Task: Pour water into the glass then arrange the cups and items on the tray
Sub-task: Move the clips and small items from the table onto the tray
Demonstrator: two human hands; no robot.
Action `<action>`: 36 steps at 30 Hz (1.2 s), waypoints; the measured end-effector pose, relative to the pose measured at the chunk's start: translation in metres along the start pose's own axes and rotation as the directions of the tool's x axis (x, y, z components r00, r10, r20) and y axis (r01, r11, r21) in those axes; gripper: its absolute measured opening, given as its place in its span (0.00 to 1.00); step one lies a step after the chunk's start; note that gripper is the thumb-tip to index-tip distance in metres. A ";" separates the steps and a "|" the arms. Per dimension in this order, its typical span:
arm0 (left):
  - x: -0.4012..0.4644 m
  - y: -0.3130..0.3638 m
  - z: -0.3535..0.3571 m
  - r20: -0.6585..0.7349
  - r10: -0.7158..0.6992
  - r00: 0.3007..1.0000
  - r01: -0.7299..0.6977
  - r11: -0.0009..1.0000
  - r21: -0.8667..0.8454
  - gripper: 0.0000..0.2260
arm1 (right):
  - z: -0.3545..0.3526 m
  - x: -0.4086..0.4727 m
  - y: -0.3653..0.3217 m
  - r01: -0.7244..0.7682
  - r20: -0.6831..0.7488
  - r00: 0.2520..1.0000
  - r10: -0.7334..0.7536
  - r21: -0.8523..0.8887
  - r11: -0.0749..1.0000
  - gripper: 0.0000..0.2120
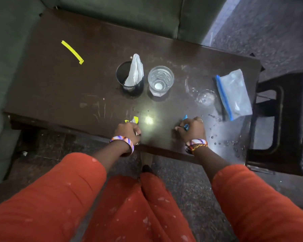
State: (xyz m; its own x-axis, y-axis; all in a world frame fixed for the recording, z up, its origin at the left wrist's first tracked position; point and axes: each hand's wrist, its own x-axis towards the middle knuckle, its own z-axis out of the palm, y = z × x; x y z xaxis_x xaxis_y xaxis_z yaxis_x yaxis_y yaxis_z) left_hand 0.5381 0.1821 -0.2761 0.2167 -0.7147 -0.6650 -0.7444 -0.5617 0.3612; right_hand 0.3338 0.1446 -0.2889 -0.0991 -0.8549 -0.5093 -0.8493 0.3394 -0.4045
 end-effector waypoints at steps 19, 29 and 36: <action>-0.160 0.117 -0.040 0.150 0.465 0.873 -0.286 0.736 -0.614 0.36 | -0.141 -0.158 0.007 -0.198 0.145 0.980 0.139 0.810 0.552 0.30; -0.209 0.304 -0.012 0.130 0.697 0.706 -0.398 0.541 -0.741 0.15 | -0.306 -0.179 0.058 0.037 -0.047 0.999 0.003 0.827 0.561 0.31; -0.178 0.450 0.072 -0.056 0.708 0.704 -0.647 0.608 -0.459 0.19 | -0.442 -0.113 0.158 0.158 -0.230 0.973 0.009 0.693 0.703 0.19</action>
State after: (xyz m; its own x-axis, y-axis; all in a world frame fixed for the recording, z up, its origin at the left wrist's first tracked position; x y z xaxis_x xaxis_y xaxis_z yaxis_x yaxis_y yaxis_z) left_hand 0.1195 0.0866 -0.0424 -0.3389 -0.9241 -0.1765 -0.3033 -0.0703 0.9503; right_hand -0.0184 0.1209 0.0406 -0.2234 -0.9193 -0.3241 -0.2532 0.3759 -0.8914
